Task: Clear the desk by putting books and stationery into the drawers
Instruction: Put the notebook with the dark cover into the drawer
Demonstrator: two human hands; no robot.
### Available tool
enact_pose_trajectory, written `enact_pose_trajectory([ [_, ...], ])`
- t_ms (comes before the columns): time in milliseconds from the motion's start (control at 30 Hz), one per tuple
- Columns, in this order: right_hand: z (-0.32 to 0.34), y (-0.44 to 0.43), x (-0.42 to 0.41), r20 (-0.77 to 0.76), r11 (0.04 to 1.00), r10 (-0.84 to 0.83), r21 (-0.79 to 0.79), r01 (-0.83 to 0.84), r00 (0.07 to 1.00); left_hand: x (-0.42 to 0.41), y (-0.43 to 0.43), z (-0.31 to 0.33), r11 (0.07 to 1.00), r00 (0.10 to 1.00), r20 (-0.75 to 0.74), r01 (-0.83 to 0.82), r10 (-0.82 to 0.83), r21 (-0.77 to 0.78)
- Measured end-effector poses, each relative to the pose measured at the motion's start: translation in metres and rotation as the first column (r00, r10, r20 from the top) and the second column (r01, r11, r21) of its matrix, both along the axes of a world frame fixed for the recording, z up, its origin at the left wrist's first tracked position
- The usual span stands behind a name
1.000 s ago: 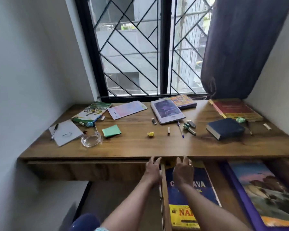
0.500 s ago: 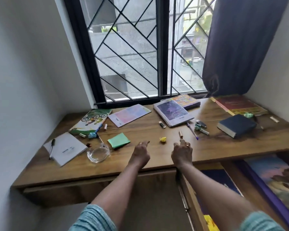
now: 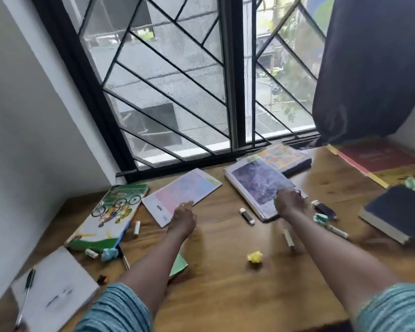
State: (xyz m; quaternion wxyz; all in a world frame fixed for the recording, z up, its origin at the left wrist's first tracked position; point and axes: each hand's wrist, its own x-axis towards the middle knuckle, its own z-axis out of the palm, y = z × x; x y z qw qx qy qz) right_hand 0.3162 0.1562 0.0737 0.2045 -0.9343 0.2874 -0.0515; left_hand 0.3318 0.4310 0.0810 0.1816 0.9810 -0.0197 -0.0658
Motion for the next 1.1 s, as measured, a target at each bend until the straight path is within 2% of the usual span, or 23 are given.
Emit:
enact_pose_trajectory([
  [100,-0.001,-0.02,0.039,-0.017,0.999,0.016,0.048,-0.015,1.0,0.043,0.001,-0.006,0.997,0.998,-0.056,0.022,-0.018,0.078],
  [233,-0.008,-0.04,0.073,-0.12,0.995,0.024,0.101,-0.011,0.992,0.079,0.006,-0.018,0.972,0.993,-0.117,0.049,-0.022,0.231],
  [367,-0.004,-0.051,0.097,-0.176,0.988,0.036,0.155,-0.009,0.984,0.099,0.014,-0.03,0.953,0.99,-0.14,0.038,0.005,0.302],
  [467,0.006,-0.061,0.109,-0.215,0.984,0.062,0.179,-0.023,0.975,0.107,0.017,-0.035,0.915,0.991,-0.122,0.098,-0.054,0.392],
  [600,0.02,-0.07,0.122,-0.215,0.954,0.121,0.296,-0.054,0.969,0.112,0.007,-0.031,0.866,0.98,-0.171,0.172,-0.101,0.47],
  [700,0.039,-0.069,0.126,-0.134,0.889,0.185,0.446,-0.108,0.974,0.114,-0.001,-0.023,0.904,0.986,-0.159,0.112,-0.05,0.413],
  [867,0.072,-0.052,0.121,0.01,0.774,0.336,0.566,-0.283,0.942,0.114,0.006,-0.008,0.936,0.993,-0.117,0.022,0.021,0.352],
  [1000,0.102,-0.026,0.108,0.131,0.811,0.393,0.417,-0.411,0.91,0.106,0.014,0.018,0.955,1.0,0.019,-0.029,0.025,0.296],
  [1100,0.117,-0.01,0.099,0.179,0.853,0.401,0.284,-0.437,0.899,0.096,0.024,0.038,0.982,0.994,0.07,-0.092,0.082,0.166],
])
